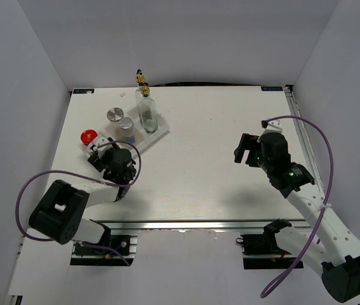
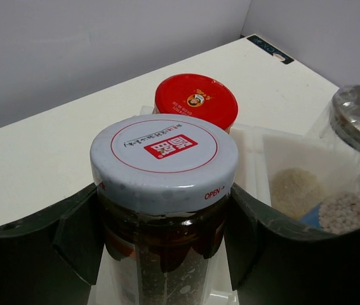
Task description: Organize the condiment bottles
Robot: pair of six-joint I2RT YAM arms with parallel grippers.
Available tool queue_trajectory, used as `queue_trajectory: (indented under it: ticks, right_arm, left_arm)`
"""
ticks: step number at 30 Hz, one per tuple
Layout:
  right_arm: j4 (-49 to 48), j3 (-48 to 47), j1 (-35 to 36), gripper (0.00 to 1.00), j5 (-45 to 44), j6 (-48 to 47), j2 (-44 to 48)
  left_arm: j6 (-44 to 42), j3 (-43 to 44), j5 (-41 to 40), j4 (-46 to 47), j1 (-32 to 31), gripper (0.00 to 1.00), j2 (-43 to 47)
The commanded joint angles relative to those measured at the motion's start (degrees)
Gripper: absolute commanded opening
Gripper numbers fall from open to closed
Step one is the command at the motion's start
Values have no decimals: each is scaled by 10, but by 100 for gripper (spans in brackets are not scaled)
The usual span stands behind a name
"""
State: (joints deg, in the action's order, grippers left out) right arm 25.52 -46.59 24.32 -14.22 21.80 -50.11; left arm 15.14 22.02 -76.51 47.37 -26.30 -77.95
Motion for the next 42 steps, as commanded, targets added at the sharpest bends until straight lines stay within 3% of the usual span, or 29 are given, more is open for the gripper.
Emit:
queue_trajectory:
  ticks: [1,6,13,23,25,33,42]
  right_arm:
    - [-25,2,-6,89,-4,-12,4]
    - [-29,5,-9,89,3,-14,0]
    - [-28,3,-11,89,9,-17,-14]
    - [-30,3,-14,90,11,-21,-17]
    - [-28,2,-14,89,10,-21,-17]
    - [-24,0,-15,89,11,-22,-15]
    - [-21,-1,-15,90,15,-23,-10]
  left_arm:
    - [-26,24,23,112,14,0,-34]
    - [-37,30,24,180,30,0,-92]
    - [-28,45,53,200,51,0,-140]
    - [-27,65,50,210,55,14,-187]
    - [-31,68,36,214,56,24,-192]
    - [-14,85,25,177,56,40,-194]
    - [2,102,4,137,56,45,-197]
